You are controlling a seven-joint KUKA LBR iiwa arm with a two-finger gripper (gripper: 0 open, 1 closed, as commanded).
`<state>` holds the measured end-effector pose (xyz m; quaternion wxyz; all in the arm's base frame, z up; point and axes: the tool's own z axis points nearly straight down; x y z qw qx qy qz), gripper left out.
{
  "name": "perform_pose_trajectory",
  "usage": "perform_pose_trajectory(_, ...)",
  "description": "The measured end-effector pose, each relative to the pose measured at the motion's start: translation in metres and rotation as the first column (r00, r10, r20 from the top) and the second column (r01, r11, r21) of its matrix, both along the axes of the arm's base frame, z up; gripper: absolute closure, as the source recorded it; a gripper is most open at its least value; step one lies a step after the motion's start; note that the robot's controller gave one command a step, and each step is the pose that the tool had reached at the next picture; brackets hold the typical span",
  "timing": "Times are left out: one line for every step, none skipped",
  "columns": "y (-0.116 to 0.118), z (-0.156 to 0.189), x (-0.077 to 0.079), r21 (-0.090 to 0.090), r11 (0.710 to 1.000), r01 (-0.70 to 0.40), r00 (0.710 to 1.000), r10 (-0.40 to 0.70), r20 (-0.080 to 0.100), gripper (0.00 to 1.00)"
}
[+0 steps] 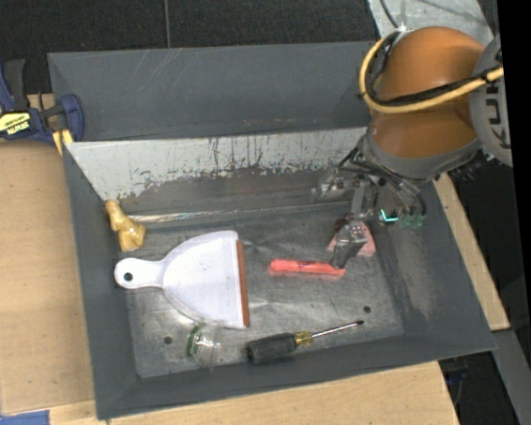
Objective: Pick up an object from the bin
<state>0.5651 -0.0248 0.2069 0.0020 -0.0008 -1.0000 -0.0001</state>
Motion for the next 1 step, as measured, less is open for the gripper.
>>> perform_pose_trajectory(0.0,0.0028,0.0009,0.0,1.0,0.0,1.0,0.0,0.005,0.0)
